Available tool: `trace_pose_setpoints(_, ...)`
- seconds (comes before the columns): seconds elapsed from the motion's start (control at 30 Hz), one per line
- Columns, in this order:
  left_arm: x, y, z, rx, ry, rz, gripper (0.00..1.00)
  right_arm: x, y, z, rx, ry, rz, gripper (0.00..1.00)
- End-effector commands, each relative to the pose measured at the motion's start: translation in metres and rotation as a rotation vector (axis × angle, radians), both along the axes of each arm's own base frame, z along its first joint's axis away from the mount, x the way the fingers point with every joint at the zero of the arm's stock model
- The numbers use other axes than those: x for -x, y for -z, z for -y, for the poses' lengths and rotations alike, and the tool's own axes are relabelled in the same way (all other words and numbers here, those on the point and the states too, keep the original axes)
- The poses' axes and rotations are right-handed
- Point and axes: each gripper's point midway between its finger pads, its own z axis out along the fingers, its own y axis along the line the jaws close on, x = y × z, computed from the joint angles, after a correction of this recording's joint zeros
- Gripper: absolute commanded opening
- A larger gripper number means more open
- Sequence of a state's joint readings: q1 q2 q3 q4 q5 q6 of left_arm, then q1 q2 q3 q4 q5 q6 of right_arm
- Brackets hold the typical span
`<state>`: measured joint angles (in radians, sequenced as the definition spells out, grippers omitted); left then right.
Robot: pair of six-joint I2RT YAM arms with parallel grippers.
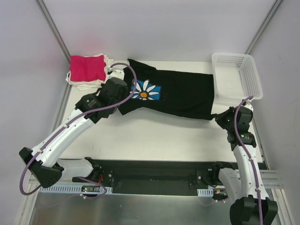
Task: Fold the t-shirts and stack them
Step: Fold the flattened tshirt in 1/3 of the way
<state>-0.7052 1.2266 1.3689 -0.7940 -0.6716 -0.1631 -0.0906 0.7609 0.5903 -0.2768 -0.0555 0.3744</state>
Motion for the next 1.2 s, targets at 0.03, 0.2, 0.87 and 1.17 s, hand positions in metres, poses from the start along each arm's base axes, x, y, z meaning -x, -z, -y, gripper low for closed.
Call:
trace_pose_setpoints(0.03, 0.009, -0.008, -0.021, 0.064, -0.11, 0.079, 0.0, 0.017, 0.001, 0.0, 0.019, -0.012, -0.038, 0.01)
trace_pose_setpoints(0.2, 0.024, 0.011, -0.018, 0.13, -0.091, 0.031, 0.0, 0.023, -0.006, -0.001, 0.032, -0.026, -0.035, 0.01)
trace_pose_setpoints(0.87, 0.031, 0.038, -0.023, 0.134, -0.161, -0.018, 0.0, 0.006, -0.012, -0.001, 0.029, -0.045, -0.04, 0.01)
trace_pose_setpoints(1.17, 0.009, 0.055, -0.013, 0.101, -0.172, -0.02, 0.0, -0.022, -0.025, 0.007, 0.04, -0.012, 0.007, 0.01)
